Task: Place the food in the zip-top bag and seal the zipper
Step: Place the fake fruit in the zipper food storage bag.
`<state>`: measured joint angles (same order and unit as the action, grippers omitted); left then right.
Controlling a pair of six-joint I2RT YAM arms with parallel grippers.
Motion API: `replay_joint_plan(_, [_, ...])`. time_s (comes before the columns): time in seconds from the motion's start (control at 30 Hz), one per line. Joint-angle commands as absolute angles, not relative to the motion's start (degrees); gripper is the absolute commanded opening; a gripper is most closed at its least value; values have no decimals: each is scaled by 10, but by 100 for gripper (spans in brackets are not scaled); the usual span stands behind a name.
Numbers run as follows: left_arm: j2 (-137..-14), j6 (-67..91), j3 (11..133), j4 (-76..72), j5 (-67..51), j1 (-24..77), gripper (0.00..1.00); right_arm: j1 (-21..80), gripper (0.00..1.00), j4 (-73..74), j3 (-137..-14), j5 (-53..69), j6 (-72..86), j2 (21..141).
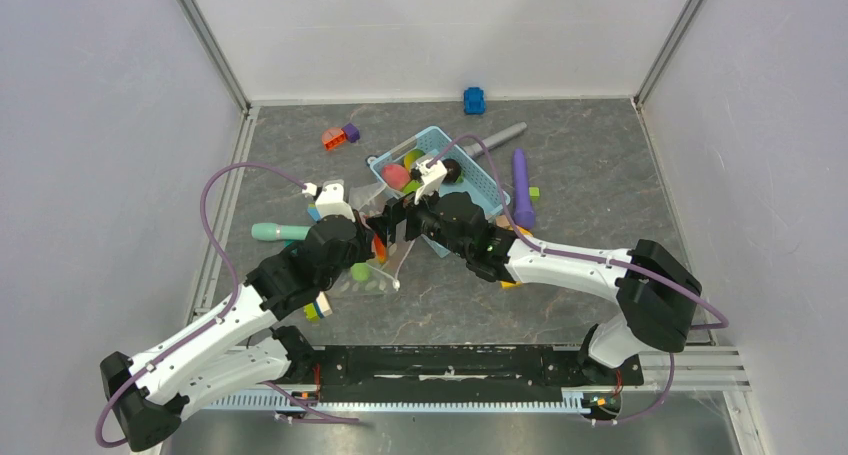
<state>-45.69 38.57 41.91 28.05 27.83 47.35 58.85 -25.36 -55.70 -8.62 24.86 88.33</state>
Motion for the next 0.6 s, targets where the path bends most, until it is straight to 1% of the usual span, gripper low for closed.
replay_joint_plan(0.0, [-450,374,418,253,278,472,2,591,98,-258,-582,-95,227,866])
replay_joint_plan(0.13, [-451,374,419,254,281,472,2,592,98,-258,-580,-86,207,849])
replay_joint_plan(0.3, [-451,376,419,256,284,472,2,591,98,-238,-583,-97,142,823])
replay_joint_plan(0.47, [-450,376,419,257,285,472,2,586,98,-193,-573,-160,87,787])
replay_joint_plan(0.57, [-450,377,419,258,285,472,2,573,98,-139,-580,-210,76,779])
